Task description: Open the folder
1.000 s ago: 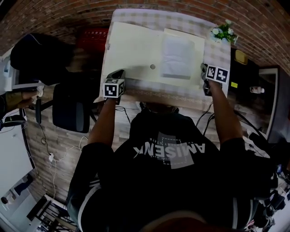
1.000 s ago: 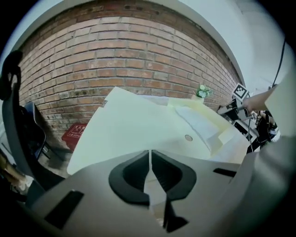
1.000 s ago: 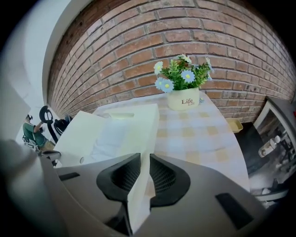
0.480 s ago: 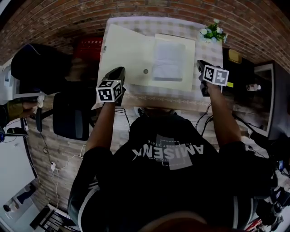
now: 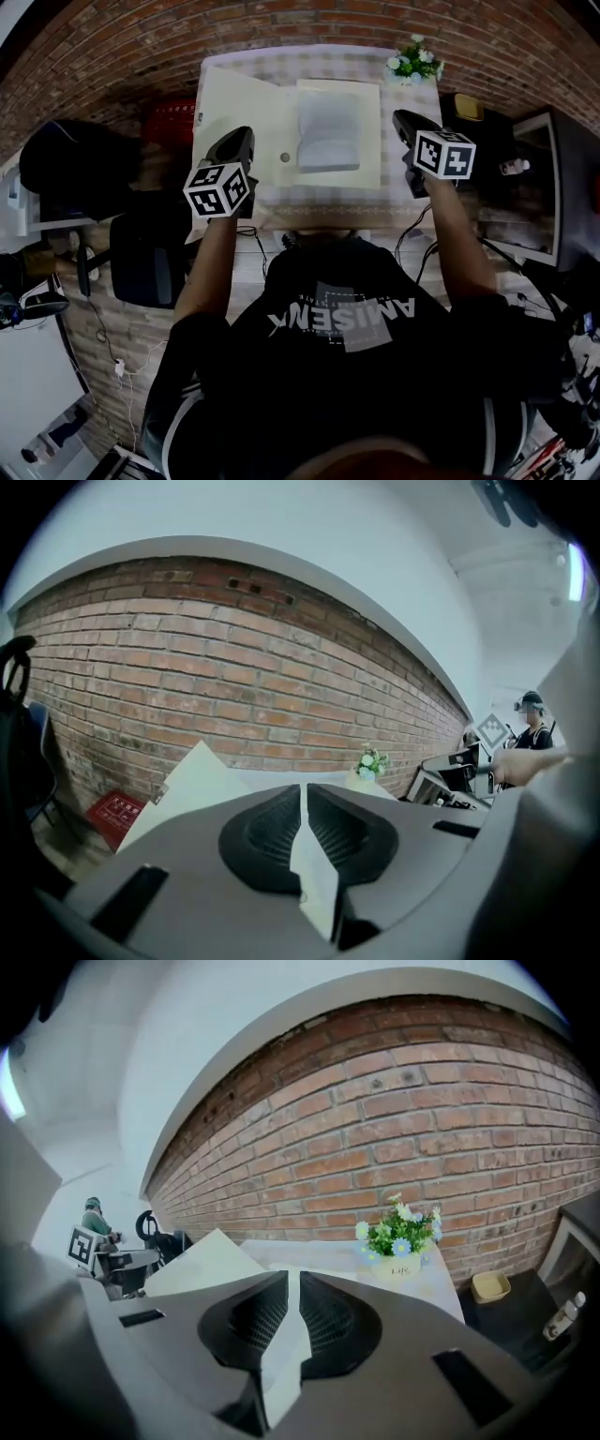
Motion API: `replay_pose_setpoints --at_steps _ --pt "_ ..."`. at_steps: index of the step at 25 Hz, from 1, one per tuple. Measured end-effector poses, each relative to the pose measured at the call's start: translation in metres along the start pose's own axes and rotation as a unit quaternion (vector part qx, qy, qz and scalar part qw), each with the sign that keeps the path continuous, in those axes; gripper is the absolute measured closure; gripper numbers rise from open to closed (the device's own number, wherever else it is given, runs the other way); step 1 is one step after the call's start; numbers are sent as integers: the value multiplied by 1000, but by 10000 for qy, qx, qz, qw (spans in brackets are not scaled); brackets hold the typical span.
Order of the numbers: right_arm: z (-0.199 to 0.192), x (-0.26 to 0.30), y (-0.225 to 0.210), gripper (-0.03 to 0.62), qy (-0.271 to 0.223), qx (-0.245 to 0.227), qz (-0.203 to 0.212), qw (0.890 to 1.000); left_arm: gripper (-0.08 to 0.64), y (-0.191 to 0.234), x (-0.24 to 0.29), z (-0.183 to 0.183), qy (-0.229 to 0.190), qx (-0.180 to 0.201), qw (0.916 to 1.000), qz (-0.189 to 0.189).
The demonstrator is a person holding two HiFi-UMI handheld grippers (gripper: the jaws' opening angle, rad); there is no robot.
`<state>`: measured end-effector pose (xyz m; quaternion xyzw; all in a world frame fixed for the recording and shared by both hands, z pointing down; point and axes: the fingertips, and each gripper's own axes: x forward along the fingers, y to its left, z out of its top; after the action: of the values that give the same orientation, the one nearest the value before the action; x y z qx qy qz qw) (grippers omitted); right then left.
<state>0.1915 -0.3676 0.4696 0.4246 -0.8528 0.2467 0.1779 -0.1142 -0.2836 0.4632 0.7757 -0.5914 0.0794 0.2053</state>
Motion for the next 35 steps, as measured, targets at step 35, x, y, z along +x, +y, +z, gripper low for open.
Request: replay_pose_setpoints --at_steps 35 --pt "147 -133 36 551 -2102 -1028 -389 9715 548 -73 -28 187 -1802 1337 9745 68"
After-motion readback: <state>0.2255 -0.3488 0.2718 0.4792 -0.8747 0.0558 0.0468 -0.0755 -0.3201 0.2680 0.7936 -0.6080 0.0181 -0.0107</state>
